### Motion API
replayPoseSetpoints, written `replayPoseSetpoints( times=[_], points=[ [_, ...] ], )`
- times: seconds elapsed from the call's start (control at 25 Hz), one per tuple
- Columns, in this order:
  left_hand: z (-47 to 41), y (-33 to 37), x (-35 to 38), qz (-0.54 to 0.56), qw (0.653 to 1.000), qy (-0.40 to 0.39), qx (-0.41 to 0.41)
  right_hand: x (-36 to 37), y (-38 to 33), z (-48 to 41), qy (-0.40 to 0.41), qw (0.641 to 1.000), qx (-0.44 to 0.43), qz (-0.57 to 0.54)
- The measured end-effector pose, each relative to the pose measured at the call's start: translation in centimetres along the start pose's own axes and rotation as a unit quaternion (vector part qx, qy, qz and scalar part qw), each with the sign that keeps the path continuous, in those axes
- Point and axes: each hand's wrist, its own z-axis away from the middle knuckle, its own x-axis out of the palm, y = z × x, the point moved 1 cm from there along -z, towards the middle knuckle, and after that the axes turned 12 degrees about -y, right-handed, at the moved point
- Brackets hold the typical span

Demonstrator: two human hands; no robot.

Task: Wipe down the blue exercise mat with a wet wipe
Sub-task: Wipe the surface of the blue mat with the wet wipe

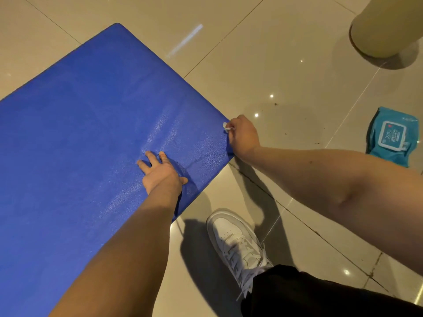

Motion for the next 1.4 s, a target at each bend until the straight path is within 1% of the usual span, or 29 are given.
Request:
replayPoseSetpoints(
  times=[0.04, 0.12, 0.16, 0.2, 0.28, 0.36, 0.4, 0.44, 0.52, 0.56, 0.64, 0.72, 0.8, 0.84, 0.88, 0.96, 1.0, 1.04, 1.08, 1.12, 1.2, 1.28, 1.32, 1.4],
  points=[
    [0.0, 0.0, 0.0, 0.003, 1.000, -0.001, 0.000, 0.8, -0.6, 0.6, -0.002, 1.000, -0.015, -0.001],
    [0.0, 0.0, -0.1, 0.003, 1.000, -0.004, -0.002, 2.9, -2.1, 2.8, -0.015, 0.997, -0.072, -0.026],
    [0.0, 0.0, -0.1, 0.002, 1.000, -0.005, -0.002, 3.9, -2.8, 3.9, -0.036, 0.993, -0.104, -0.042],
    [-0.1, 0.1, -0.2, 0.004, 1.000, -0.005, -0.003, 4.5, -3.5, 4.8, -0.057, 0.988, -0.137, -0.035],
    [-0.1, 0.1, -0.2, 0.007, 1.000, -0.002, -0.004, 4.7, -4.3, 5.8, -0.108, 0.970, -0.215, 0.038],
    [-0.2, 0.0, -0.1, 0.006, 1.000, 0.003, 0.001, 3.3, -3.9, 4.5, -0.136, 0.961, -0.237, 0.046],
    [-0.2, 0.0, 0.0, 0.008, 1.000, 0.004, 0.005, 2.3, -3.6, 3.4, -0.127, 0.966, -0.222, 0.039],
    [-0.1, 0.0, 0.0, 0.011, 1.000, 0.004, 0.008, 1.4, -3.0, 1.6, -0.097, 0.976, -0.189, 0.036],
    [-0.2, -0.2, 0.1, 0.009, 1.000, 0.009, 0.011, -0.4, -2.0, -1.9, -0.044, 0.994, -0.091, 0.051],
    [-0.2, -0.3, 0.2, 0.008, 1.000, 0.011, 0.014, -0.8, -2.0, -3.0, -0.032, 0.997, -0.040, 0.063],
    [-0.2, -0.2, 0.3, 0.006, 1.000, 0.016, 0.017, -0.7, -2.3, -3.6, -0.015, 0.999, 0.001, 0.037],
    [-0.2, -0.2, 0.4, 0.002, 1.000, 0.018, 0.015, 0.3, -3.1, -2.4, 0.002, 1.000, -0.002, -0.019],
    [-0.3, -0.2, 0.4, 0.004, 1.000, 0.012, 0.013, 2.4, -4.4, 0.0, -0.009, 0.998, -0.044, -0.049],
    [-0.4, -0.2, 0.3, 0.006, 1.000, 0.011, 0.012, 3.6, -5.2, 1.1, -0.028, 0.996, -0.074, -0.050],
    [-0.4, -0.2, 0.3, 0.006, 1.000, 0.010, 0.012, 4.4, -6.1, 2.4, -0.053, 0.992, -0.111, -0.033],
    [-0.4, -0.3, 0.2, 0.004, 1.000, 0.009, 0.013, 5.2, -7.0, 3.8, -0.118, 0.973, -0.195, 0.030],
    [-0.3, -0.3, 0.2, 0.005, 1.000, 0.008, 0.015, 5.0, -6.9, 3.4, -0.135, 0.965, -0.220, 0.045],
    [-0.3, -0.4, 0.3, 0.006, 1.000, 0.007, 0.017, 4.2, -6.5, 2.5, -0.143, 0.962, -0.226, 0.048],
    [-0.3, -0.4, 0.3, 0.004, 1.000, 0.008, 0.018, 3.3, -6.0, 1.3, -0.134, 0.966, -0.214, 0.047],
    [-0.2, -0.4, 0.3, 0.001, 1.000, 0.011, 0.019, 2.2, -5.3, -0.5, -0.110, 0.975, -0.186, 0.050],
    [-0.1, -0.5, 0.3, -0.002, 1.000, 0.016, 0.022, 0.0, -3.8, -3.9, -0.053, 0.993, -0.095, 0.051],
    [0.0, -0.6, 0.4, -0.003, 1.000, 0.019, 0.021, -1.5, -2.8, -5.6, -0.021, 0.999, -0.020, 0.045],
    [0.0, -0.5, 0.3, -0.002, 1.000, 0.020, 0.021, -1.5, -2.6, -5.7, -0.011, 0.999, -0.006, 0.034],
    [-0.1, -0.5, 0.3, 0.001, 1.000, 0.015, 0.021, -0.7, -3.0, -4.7, -0.001, 1.000, -0.012, 0.000]
  ],
)
